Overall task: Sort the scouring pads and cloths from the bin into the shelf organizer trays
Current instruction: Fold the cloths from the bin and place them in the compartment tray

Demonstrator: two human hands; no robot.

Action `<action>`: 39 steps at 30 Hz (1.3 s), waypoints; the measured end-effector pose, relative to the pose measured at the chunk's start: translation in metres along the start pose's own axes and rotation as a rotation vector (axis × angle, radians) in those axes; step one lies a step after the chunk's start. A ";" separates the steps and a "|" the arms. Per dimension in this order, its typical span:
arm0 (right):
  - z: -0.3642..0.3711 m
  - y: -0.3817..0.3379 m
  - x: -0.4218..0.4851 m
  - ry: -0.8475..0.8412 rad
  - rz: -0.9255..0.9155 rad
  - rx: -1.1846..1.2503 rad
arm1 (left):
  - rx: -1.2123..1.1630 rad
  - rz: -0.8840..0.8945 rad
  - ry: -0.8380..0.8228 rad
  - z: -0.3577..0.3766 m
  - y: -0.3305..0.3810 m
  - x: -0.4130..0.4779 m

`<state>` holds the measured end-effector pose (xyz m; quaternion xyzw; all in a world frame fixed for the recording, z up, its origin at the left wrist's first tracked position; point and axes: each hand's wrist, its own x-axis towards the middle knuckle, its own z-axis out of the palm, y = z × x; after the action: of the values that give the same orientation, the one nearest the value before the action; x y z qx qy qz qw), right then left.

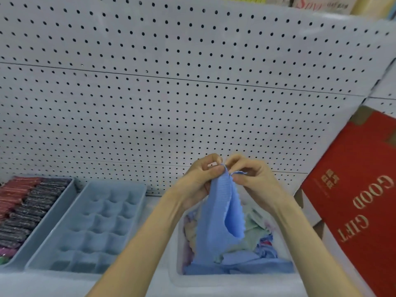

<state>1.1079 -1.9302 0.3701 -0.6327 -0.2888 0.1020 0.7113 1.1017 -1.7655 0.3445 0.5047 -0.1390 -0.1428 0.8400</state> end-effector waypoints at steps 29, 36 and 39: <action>0.018 -0.001 -0.012 0.284 0.004 0.018 | -0.036 -0.211 0.368 0.033 -0.032 -0.015; -0.004 -0.009 -0.010 0.564 -0.008 -0.272 | 0.698 0.081 0.199 0.021 -0.035 -0.070; -0.002 -0.007 -0.005 0.620 -0.059 -0.387 | 0.929 0.190 0.259 0.039 -0.048 -0.071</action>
<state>1.1028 -1.9356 0.3757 -0.7478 -0.0914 -0.1717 0.6348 1.0173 -1.7913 0.3134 0.8246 -0.1279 0.0754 0.5459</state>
